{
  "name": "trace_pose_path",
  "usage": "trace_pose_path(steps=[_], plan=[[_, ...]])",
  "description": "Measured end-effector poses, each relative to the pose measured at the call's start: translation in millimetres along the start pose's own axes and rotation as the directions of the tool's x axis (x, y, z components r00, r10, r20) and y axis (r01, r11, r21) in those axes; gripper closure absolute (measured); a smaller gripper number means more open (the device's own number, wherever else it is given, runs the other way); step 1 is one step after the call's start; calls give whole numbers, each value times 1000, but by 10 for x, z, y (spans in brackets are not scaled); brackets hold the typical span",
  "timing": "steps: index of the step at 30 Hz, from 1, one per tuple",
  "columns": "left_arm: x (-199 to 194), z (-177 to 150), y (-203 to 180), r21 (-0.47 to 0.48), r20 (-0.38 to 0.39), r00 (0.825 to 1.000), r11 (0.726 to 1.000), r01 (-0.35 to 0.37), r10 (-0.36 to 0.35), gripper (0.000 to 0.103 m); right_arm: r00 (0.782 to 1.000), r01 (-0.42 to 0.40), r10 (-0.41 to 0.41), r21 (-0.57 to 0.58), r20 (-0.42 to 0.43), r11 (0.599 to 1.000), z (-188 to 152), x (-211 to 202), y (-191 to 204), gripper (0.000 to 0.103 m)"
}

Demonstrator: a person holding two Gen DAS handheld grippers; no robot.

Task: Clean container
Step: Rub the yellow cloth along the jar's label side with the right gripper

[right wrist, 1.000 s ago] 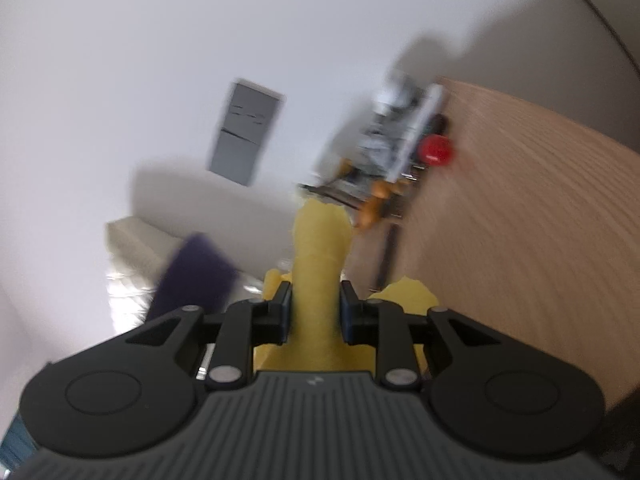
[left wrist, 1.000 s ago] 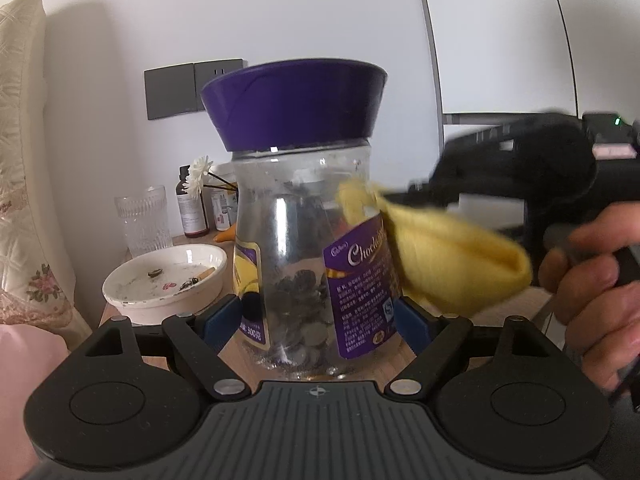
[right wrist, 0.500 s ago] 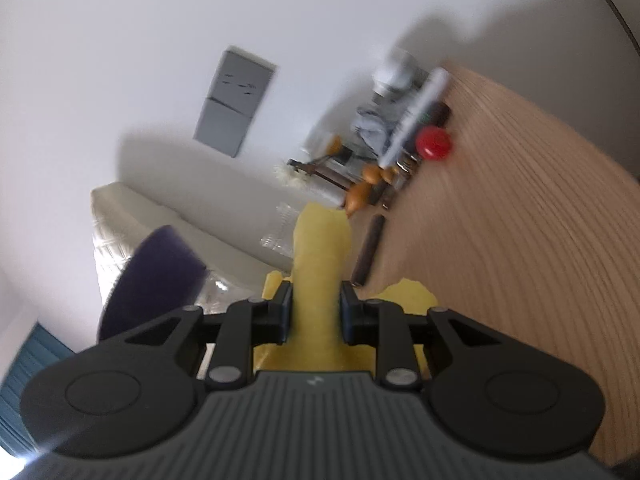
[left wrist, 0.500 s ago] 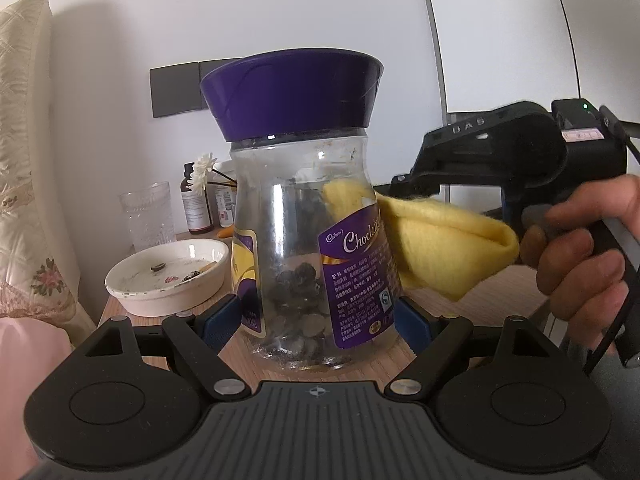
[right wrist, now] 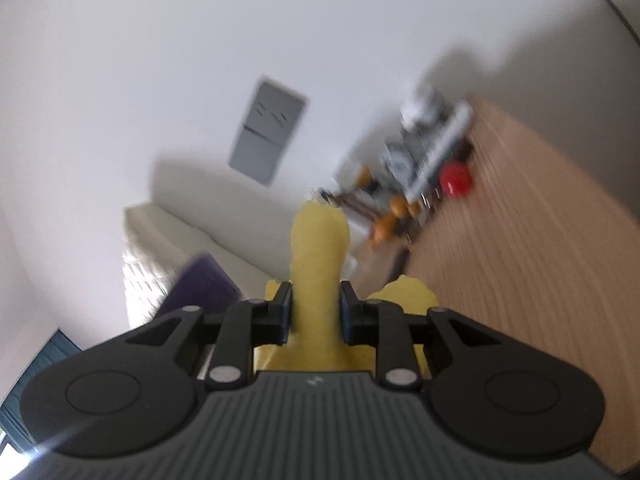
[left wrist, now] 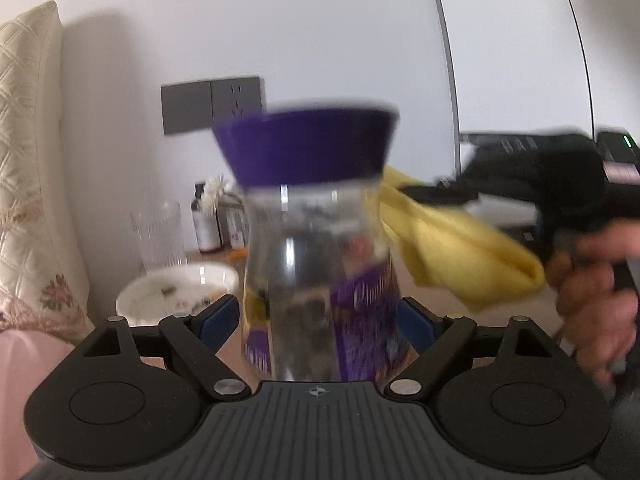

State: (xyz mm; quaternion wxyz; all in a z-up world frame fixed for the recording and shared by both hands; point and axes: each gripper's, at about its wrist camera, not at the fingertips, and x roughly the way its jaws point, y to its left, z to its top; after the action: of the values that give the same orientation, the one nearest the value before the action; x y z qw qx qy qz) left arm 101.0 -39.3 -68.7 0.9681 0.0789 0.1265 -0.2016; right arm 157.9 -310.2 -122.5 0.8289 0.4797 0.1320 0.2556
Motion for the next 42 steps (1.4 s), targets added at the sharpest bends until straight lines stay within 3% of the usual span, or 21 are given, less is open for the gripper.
trace_pose_path(steps=[8, 12, 14, 17, 20, 21, 23, 27, 30, 36, 42], plan=[[125, 251, -153, 2, -27, 997, 998, -70, 70, 17, 997, -16, 16, 2, 71, 1000, 112, -273, -44, 77], [206, 342, -334, -35, -68, 984, 985, -169, 167, 18, 997, -25, 25, 10, 79, 1000, 136, -348, -66, 77], [283, 411, -474, -57, -99, 965, 966, -250, 244, 18, 996, -20, 20, 5, 89, 1000, 153, -392, -72, 77], [456, 523, -755, -86, -150, 899, 901, -426, 411, 18, 995, -8, 8, -8, 98, 1000, 177, -437, -78, 77], [547, 558, -916, -93, -158, 863, 863, -497, 480, 16, 994, 6, -3, -25, 105, 1000, 209, -454, -80, 77], [557, 561, -921, -88, -159, 864, 865, -494, 478, 16, 994, 14, -11, -32, 106, 999, 217, -451, -81, 77], [545, 558, -878, -74, -158, 883, 886, -457, 442, 11, 995, 21, -18, -26, 97, 999, 214, -431, -96, 77], [306, 483, -681, -84, -101, 947, 946, -313, 305, 10, 997, 18, -17, -11, 76, 1000, 180, -366, -97, 77], [156, 390, -532, -35, -49, 972, 972, -233, 231, 10, 999, 15, -14, -16, 41, 1000, 113, -251, -57, 77], [123, 228, -284, -10, -24, 997, 997, -79, 79, 22, 999, 28, -29, -30, -21, 999, -78, 41, 49, 77], [107, 146, -231, -3, 10, 999, 999, -53, 53, 26, 996, 70, -72, 46, 54, 997, -172, 144, 68, 77]])
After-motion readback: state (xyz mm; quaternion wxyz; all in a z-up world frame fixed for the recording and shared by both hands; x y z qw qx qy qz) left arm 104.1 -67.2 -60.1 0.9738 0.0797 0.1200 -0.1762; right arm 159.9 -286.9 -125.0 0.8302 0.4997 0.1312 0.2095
